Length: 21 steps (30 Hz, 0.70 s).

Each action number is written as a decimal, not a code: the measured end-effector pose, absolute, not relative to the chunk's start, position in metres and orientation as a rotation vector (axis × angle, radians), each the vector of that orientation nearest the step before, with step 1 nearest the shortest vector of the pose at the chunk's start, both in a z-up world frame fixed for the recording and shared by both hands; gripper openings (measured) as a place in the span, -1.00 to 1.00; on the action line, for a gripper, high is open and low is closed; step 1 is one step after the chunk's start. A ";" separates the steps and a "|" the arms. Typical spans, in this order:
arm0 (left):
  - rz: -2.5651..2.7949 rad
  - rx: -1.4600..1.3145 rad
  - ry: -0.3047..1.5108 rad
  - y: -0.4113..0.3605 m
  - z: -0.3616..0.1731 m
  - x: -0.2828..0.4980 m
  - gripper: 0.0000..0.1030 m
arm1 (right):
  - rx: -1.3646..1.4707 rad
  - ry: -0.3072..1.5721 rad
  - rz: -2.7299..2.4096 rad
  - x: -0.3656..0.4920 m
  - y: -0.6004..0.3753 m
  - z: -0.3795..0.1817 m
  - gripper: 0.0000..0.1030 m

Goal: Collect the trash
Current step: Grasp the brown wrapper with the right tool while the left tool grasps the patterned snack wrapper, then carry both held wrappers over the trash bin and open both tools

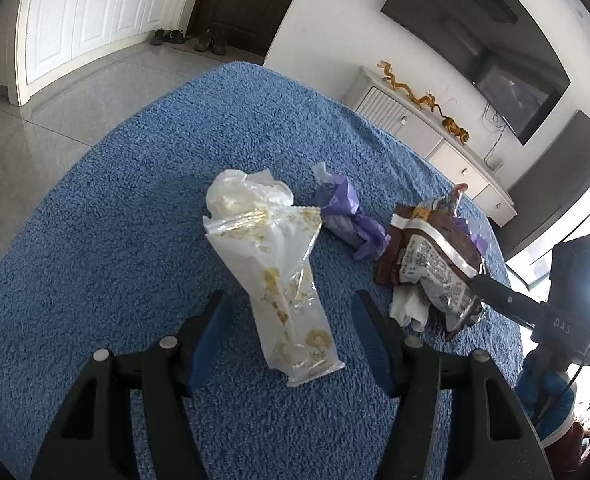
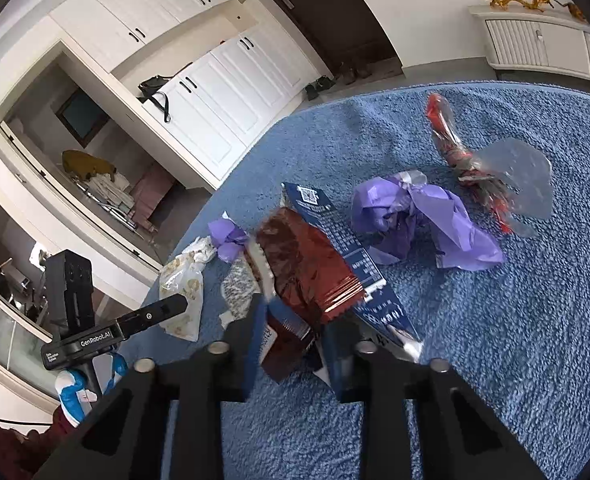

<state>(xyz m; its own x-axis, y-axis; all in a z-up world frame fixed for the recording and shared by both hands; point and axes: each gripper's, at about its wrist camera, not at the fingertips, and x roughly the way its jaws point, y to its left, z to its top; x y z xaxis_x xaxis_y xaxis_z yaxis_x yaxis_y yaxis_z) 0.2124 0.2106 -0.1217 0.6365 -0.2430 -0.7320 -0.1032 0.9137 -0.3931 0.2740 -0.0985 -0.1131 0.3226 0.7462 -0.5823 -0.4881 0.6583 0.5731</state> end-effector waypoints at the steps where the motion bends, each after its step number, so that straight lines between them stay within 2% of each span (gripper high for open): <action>1: -0.080 -0.422 0.880 0.212 -0.121 0.211 0.06 | 0.317 0.925 0.830 0.272 -0.098 -0.111 -0.63; 3: -0.079 -0.424 0.873 0.213 -0.120 0.208 -0.16 | 0.312 0.909 0.839 0.270 -0.094 -0.107 -0.70; 5: -0.092 -0.440 0.867 0.217 -0.119 0.204 -0.62 | 0.308 0.890 0.861 0.265 -0.091 -0.100 -0.76; 6: -0.096 -0.445 0.865 0.218 -0.119 0.203 -0.70 | 0.306 0.882 0.865 0.263 -0.090 -0.096 -0.77; 10: -0.084 -0.461 0.844 0.222 -0.112 0.192 -0.81 | 0.310 0.851 0.882 0.251 -0.090 -0.081 -0.83; 21: -0.079 -0.442 0.753 0.222 -0.071 0.136 -0.85 | 0.310 0.747 0.892 0.202 -0.110 -0.039 -0.85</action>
<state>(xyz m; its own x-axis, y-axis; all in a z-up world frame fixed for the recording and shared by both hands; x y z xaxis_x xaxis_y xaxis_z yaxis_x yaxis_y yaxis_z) 0.1361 0.2222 -0.0710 0.7312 -0.2249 -0.6440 -0.0872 0.9055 -0.4152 0.2019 -0.1101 -0.0390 0.4011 0.7942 -0.4565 -0.5892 0.6052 0.5353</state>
